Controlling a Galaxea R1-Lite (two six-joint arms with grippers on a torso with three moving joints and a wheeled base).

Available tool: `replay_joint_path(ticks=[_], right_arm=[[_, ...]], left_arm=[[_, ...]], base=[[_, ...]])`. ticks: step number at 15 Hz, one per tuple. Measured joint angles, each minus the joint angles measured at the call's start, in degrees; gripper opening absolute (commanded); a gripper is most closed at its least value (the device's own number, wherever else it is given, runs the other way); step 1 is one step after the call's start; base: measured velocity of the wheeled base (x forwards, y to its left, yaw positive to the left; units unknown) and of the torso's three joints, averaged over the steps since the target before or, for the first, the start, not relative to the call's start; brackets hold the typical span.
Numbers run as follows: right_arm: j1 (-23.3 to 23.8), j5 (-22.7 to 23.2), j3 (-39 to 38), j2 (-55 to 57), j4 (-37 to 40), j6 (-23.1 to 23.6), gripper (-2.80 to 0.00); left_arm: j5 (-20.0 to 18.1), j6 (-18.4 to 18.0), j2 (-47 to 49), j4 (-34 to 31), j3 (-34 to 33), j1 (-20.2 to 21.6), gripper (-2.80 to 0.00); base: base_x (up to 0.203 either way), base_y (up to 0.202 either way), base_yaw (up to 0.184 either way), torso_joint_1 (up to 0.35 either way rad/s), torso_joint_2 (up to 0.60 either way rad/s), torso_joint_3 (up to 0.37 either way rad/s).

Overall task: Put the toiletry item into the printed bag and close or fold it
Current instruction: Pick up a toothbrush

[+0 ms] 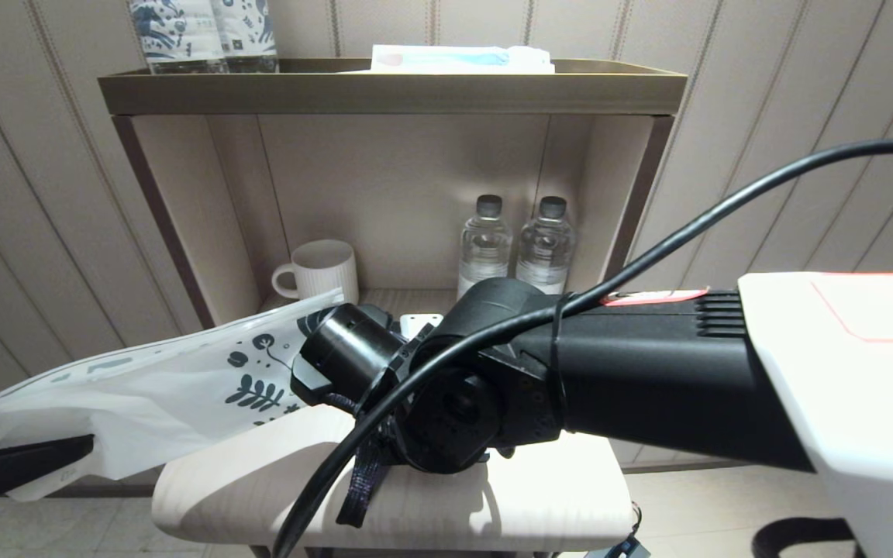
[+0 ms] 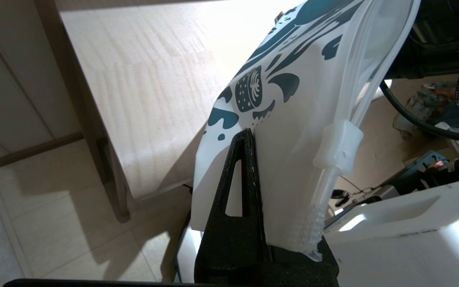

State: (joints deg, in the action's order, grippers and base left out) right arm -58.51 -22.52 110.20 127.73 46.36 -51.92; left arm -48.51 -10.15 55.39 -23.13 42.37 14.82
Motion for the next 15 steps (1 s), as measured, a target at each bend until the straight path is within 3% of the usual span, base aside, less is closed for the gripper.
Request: replay_joint_path(ticks=[1,15], right_arm=[[0.0,-0.1,-0.3,0.0,0.0,0.1,-2.80],[1.7,-0.1,-0.2,-0.5,-0.1,0.0,-2.80]], left_arm=[[0.0,0.0,0.0,0.0,0.0,0.0,-2.80],[0.0,-0.1,0.0,0.0,0.2,0.0,-2.80]], base=[[0.000,0.000,0.000,0.000,0.00,0.000],[0.000,0.000,0.000,0.000,0.00,0.000]])
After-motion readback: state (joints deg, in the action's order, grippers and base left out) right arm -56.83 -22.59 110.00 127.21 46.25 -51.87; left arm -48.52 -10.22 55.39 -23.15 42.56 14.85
